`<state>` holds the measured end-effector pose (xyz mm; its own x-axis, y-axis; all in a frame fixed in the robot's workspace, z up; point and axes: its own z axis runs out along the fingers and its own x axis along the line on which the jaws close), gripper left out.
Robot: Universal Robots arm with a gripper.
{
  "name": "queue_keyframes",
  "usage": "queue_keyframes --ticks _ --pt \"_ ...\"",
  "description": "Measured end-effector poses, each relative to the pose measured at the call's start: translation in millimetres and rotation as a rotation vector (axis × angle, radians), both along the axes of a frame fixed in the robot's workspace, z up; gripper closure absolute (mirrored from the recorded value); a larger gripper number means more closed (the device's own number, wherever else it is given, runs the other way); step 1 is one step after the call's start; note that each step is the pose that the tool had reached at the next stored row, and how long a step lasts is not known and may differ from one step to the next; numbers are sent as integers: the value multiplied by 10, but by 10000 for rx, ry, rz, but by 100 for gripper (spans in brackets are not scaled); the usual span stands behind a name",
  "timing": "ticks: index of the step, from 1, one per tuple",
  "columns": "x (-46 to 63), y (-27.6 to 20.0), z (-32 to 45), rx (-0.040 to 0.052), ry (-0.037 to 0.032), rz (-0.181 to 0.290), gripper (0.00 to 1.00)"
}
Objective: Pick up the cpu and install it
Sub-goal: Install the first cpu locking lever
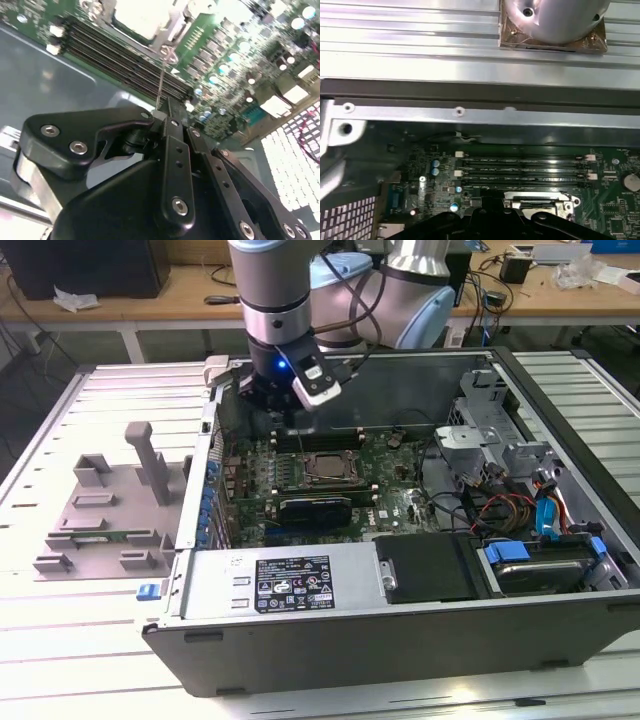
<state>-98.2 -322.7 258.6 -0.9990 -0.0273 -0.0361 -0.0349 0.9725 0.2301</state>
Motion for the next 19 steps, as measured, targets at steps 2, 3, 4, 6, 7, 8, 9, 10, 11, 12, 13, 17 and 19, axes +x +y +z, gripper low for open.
queue_keyframes --ticks 2,3,4,6,7,8,9,10,11,12,13,17,19 --pt "87 0 -7 1 3 -2 89" --pt "151 0 -12 0 6 -4 89" --pt "205 0 -17 0 8 -5 89" --pt "273 0 -23 -1 11 -7 89" --pt "332 0 -29 0 12 -7 89" --pt "349 -1 -30 1 13 -7 89" --pt "350 -1 -30 0 12 -8 89" --pt "350 0 -30 0 12 -8 89" --pt "351 0 -34 1 12 -8 89" --pt "354 0 -49 1 12 -6 89" --pt "390 0 -99 0 11 -8 89" --pt "441 1 -175 0 12 -8 89" --pt "444 2 -183 -2 13 -7 89"
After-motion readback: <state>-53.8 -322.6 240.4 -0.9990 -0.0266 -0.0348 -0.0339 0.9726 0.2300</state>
